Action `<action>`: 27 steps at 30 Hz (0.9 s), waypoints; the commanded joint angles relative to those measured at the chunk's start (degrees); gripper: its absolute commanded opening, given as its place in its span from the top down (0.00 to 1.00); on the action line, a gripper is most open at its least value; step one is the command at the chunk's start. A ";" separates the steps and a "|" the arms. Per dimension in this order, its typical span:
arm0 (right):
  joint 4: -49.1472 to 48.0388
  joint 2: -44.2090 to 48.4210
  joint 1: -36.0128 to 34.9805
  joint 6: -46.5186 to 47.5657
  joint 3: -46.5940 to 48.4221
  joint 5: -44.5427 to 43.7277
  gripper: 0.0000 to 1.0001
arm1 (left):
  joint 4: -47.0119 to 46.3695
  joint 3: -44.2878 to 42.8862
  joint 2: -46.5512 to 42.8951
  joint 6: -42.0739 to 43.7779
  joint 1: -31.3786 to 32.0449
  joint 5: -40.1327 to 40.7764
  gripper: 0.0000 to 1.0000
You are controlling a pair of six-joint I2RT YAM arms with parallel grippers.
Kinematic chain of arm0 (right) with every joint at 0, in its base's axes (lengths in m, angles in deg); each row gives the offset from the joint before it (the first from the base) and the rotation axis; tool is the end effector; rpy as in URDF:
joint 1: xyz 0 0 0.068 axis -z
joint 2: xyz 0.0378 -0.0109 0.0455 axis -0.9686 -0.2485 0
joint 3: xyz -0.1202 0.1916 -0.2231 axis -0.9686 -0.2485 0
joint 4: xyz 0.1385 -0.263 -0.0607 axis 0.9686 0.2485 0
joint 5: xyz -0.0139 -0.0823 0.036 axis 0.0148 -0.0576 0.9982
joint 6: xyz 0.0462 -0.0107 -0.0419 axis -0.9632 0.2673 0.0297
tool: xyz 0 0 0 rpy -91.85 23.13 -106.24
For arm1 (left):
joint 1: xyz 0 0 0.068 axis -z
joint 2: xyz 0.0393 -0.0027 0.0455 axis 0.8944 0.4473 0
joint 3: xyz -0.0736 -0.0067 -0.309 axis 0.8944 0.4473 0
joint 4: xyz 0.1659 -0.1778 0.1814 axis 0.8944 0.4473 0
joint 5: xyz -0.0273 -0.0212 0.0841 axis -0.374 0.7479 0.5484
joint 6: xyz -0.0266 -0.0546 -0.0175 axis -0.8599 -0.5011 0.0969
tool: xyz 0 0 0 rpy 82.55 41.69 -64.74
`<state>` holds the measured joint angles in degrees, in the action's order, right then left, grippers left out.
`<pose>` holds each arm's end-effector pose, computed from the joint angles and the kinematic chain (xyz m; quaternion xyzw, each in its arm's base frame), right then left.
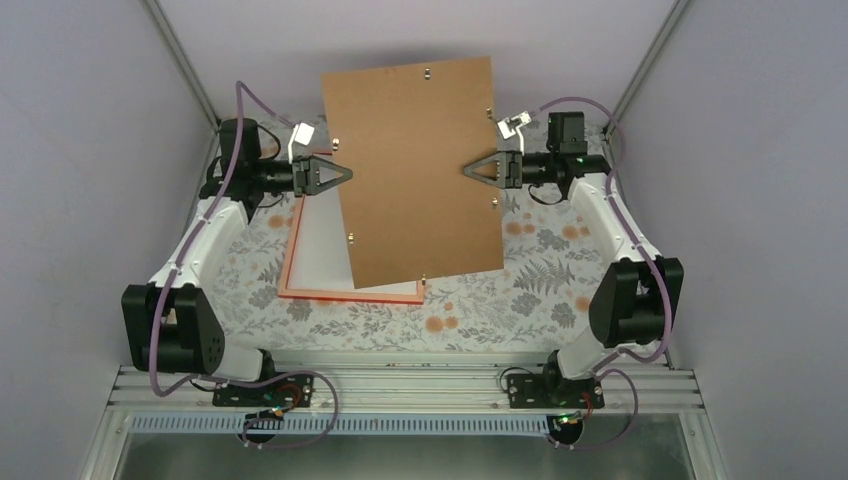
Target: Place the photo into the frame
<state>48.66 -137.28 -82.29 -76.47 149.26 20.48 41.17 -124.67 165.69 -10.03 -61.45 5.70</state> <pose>0.3769 0.0924 0.3714 -0.2729 0.6917 0.6194 0.2517 0.3391 -0.0591 0.3671 0.2365 0.7000 -0.5956 0.3150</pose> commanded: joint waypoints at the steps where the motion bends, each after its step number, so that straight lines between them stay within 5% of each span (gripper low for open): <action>1: 17.67 -1.74 -0.79 16.86 6.18 6.29 0.61 | 5.09 -3.97 2.21 6.27 -0.79 3.15 0.98; 6: 35.70 -5.28 -0.78 33.39 9.67 6.18 0.80 | 17.50 -7.64 4.70 16.00 -0.81 3.16 0.98; 8: 36.56 -5.52 -0.79 34.09 8.70 6.51 0.95 | 19.21 -8.67 5.45 17.67 -0.84 3.44 0.98; 11: 33.17 -5.05 -0.75 29.59 7.93 7.29 0.96 | 18.66 -8.44 5.80 17.61 -1.28 5.50 0.98; 13: 24.94 -4.53 -0.50 20.57 5.91 7.34 0.96 | 18.21 -8.00 5.41 17.04 -1.56 7.51 0.92; 17: -9.59 2.85 0.34 -8.21 -5.12 5.42 0.96 | 19.44 -7.45 4.86 17.77 -3.69 14.36 0.39; 18: -18.96 4.84 0.50 -18.84 -8.83 4.64 0.96 | 19.62 -7.24 4.91 18.08 -4.91 16.32 0.35; 27: -46.05 5.30 0.17 -41.51 -22.14 -0.36 0.96 | 16.18 1.56 10.09 17.34 -15.63 39.98 0.27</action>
<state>21.58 -132.65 -81.94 -102.79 129.37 20.35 59.32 -128.04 172.80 7.87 -73.93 33.31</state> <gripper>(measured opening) 0.038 0.731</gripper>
